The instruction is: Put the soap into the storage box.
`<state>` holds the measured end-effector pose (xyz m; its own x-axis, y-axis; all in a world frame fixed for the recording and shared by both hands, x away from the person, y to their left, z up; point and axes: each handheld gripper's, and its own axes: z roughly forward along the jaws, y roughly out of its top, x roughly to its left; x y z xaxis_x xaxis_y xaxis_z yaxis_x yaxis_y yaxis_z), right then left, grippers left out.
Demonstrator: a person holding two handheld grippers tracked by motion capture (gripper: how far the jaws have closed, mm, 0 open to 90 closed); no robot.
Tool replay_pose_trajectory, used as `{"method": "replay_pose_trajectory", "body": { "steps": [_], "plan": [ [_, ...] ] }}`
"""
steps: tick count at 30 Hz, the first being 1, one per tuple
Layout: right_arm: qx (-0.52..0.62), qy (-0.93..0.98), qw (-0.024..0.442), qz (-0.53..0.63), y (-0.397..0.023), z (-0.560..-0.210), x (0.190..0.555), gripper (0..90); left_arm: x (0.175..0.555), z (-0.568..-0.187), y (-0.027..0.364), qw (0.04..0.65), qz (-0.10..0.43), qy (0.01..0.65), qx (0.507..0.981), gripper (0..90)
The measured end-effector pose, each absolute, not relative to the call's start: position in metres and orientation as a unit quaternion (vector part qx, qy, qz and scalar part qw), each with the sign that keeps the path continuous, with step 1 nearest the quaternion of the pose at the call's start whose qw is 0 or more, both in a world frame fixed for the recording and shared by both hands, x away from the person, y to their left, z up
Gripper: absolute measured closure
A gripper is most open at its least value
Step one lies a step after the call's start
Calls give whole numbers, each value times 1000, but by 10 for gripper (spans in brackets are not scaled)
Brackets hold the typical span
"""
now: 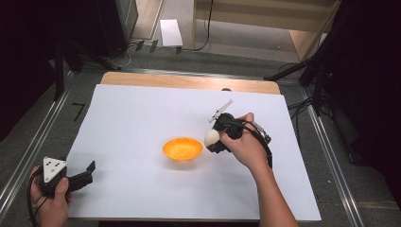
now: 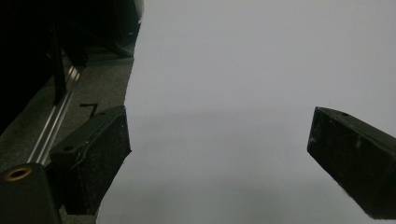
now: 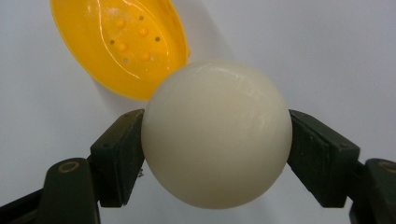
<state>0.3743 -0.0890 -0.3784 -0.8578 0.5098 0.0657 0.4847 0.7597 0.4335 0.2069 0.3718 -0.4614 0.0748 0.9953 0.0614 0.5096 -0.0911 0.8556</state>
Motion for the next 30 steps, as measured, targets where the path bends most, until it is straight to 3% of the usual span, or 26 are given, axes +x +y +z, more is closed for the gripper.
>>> {"method": "replay_pose_trajectory", "body": {
  "steps": [30],
  "plan": [
    [213, 953, 8, 217, -27, -378, 372, 251, 207, -461, 372, 343, 353, 580, 649, 63]
  ]
}}
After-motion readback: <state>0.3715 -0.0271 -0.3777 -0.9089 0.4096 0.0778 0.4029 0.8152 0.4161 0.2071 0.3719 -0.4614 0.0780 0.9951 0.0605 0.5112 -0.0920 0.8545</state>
